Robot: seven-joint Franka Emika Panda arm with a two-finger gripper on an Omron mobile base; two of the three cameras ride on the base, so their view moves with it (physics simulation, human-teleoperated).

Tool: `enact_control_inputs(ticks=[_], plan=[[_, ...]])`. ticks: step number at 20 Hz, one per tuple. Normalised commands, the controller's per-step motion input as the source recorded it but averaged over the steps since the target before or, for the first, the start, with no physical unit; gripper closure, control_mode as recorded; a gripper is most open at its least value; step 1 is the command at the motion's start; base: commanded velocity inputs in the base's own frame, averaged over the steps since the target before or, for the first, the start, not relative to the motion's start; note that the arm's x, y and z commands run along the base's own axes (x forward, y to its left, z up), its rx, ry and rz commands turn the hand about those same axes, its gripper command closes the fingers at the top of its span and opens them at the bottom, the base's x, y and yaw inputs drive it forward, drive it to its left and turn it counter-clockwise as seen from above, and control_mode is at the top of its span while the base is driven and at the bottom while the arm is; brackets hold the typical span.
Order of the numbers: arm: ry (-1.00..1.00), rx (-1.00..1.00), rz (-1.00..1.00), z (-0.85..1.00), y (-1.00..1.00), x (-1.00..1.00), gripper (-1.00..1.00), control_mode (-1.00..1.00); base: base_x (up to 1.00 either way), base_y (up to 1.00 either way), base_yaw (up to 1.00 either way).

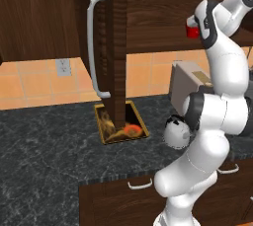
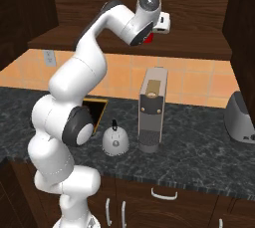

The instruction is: Pick the kettle from the counter and place it on the tray. Then pick the mug from the cabinet and place it on the tray. Then close the cabinet doors.

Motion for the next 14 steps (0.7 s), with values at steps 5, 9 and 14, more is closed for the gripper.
enact_control_inputs(ticks=[5, 9, 14], plan=[[0.03, 0.00, 0.00, -0.04, 0.00, 0.01, 1.00, -1.00, 0.00, 0.00, 0.00], [0.01, 0.00, 0.00, -0.03, 0.00, 0.00, 1.00, -1.00, 0.00, 0.00, 0.00], [0.00, 0.00, 0.00, -0.01, 0.00, -0.02, 1.00, -1.00, 0.00, 0.00, 0.00]])
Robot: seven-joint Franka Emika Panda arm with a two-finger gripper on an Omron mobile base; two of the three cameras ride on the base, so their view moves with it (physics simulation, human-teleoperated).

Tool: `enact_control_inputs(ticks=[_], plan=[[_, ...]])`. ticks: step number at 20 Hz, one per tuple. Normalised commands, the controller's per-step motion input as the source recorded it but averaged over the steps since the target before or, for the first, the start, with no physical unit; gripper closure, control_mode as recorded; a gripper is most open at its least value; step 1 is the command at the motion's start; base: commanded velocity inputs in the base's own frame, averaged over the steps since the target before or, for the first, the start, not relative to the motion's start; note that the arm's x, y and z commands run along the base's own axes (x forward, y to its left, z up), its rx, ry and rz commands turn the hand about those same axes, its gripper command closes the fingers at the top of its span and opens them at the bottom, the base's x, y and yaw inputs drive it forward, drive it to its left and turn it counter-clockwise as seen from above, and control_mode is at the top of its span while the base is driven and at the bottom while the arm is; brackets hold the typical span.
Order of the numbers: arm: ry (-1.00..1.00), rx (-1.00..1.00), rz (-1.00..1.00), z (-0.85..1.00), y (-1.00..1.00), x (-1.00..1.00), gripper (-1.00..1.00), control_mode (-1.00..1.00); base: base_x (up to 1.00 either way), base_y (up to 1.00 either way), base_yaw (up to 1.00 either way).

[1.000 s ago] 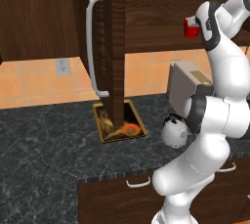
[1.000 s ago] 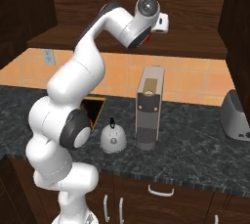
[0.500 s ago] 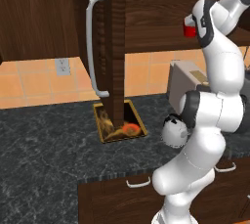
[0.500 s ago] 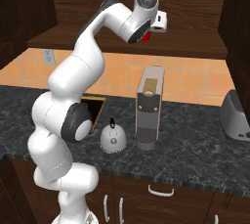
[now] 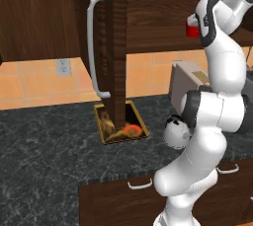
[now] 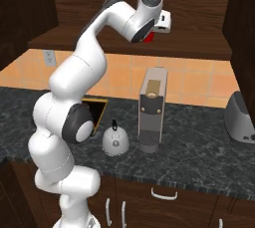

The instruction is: Pick the kettle from the counter and place it on the tray. Then pick the mug from the cabinet and place it on the tray. Then close the cabinet doors.

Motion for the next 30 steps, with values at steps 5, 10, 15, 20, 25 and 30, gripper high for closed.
enact_control_inputs(ticks=[5, 10, 15, 20, 25, 30], plan=[[0.00, 0.01, 0.00, 0.00, 0.00, -0.21, 1.00, -1.00, 0.00, 0.00, 0.00], [0.00, 0.01, 0.00, 0.00, 0.13, -0.72, 1.00, -1.00, 0.00, 0.00, 0.00], [0.00, 0.00, 0.01, -0.13, 0.54, -0.94, 1.00, -1.00, 0.00, 0.00, 0.00], [0.00, 0.01, 0.00, -0.44, 0.73, -0.96, 1.00, -1.00, 0.00, 0.00, 0.00], [0.00, 0.01, 0.01, -0.36, 0.77, -0.89, 1.00, -1.00, 0.00, 0.00, 0.00], [0.00, 0.00, 0.10, -0.37, 0.93, -0.56, 1.00, -1.00, 0.00, 0.00, 0.00]])
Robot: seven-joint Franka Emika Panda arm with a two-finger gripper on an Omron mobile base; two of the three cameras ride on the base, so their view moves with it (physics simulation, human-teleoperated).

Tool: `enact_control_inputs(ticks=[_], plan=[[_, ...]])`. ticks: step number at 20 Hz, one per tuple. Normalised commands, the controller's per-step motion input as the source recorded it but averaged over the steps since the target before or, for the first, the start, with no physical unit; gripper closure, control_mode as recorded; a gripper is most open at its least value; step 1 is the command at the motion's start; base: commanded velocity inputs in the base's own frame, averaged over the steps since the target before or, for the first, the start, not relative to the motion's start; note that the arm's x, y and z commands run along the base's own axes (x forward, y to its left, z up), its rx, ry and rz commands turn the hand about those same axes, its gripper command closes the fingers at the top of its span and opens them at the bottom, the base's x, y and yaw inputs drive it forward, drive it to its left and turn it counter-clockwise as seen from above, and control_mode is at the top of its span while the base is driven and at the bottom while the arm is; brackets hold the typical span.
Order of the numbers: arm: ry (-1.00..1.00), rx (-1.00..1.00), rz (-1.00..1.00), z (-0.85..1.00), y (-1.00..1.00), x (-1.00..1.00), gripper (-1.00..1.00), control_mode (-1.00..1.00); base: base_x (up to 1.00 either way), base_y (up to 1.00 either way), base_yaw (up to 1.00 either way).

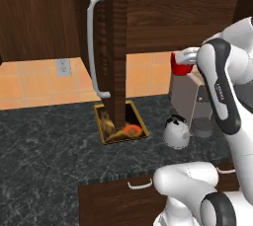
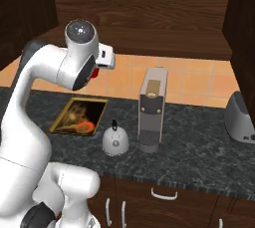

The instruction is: Pick the kettle from the counter and place it on the tray. Then pick the mug from the cabinet and place it on the tray. Then close the cabinet doors.

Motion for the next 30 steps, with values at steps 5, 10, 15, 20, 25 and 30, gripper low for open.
enact_control_inputs(ticks=[5, 10, 15, 20, 25, 30], plan=[[0.00, 0.00, 0.19, -0.61, 0.92, -0.27, 1.00, -1.00, 0.00, 0.00, 0.00], [0.00, 0.00, 0.18, -0.62, 0.72, 0.08, 1.00, -1.00, 0.00, 0.00, 0.00], [0.00, 0.00, 0.15, -0.50, 0.25, 0.56, 1.00, -1.00, 0.00, 0.00, 0.00], [-0.01, 0.00, 0.15, -0.53, 0.09, 0.65, 1.00, -1.00, 0.00, 0.00, 0.00], [-0.03, 0.00, 0.14, -0.54, 0.00, 0.66, 1.00, -1.00, 0.00, 0.00, 0.00], [0.00, 0.00, 0.11, -0.52, 0.10, 0.76, 1.00, -1.00, 0.00, 0.00, 0.00]])
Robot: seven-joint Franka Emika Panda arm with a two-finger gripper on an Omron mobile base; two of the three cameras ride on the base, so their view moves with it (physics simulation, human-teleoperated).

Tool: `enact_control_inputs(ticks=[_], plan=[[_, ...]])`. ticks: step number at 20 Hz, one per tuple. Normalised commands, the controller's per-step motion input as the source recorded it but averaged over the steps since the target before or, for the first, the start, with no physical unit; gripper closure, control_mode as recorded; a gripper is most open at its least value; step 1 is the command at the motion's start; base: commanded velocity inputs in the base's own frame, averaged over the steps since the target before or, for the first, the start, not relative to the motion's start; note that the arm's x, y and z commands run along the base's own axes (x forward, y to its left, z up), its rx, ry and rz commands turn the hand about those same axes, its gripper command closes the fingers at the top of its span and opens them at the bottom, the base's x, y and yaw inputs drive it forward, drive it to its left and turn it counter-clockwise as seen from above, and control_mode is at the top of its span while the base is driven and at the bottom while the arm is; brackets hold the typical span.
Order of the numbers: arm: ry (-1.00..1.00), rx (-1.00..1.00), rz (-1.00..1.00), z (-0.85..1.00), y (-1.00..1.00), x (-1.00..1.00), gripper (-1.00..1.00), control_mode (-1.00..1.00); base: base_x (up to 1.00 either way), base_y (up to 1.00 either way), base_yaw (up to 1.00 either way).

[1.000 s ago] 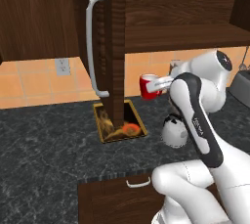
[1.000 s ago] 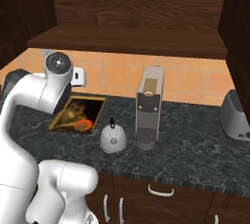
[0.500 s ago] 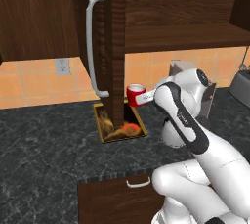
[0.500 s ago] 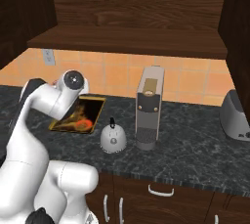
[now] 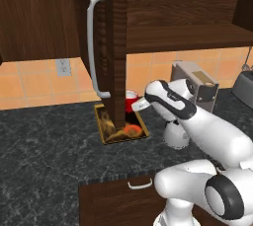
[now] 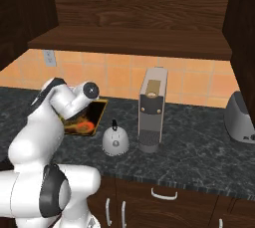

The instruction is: Pick the kettle from the counter and place it on the tray. Then pick the mug from the cabinet and place it on the tray. Then close the cabinet doors.

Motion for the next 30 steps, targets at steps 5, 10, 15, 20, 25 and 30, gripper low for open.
enact_control_inputs(ticks=[5, 10, 15, 20, 25, 30], plan=[[0.00, -0.01, 0.09, -0.55, 0.10, 0.76, 1.00, -1.00, 0.00, 0.00, 0.00], [0.00, 0.00, 0.04, -0.47, 0.08, 0.73, 1.00, -1.00, 0.00, 0.00, 0.00], [0.03, 0.00, 0.06, -0.46, 0.10, 0.70, 1.00, -1.00, 0.00, 0.00, 0.00], [0.09, -0.01, 0.09, -0.32, 0.34, 0.58, 1.00, -1.00, 0.00, 0.00, 0.00], [0.00, 0.00, 0.14, -0.23, 0.11, 0.46, 1.00, -1.00, 0.00, 0.00, 0.00], [0.00, 0.00, 0.09, -0.26, 0.14, 0.22, -1.00, -1.00, 0.00, 0.00, 0.00]])
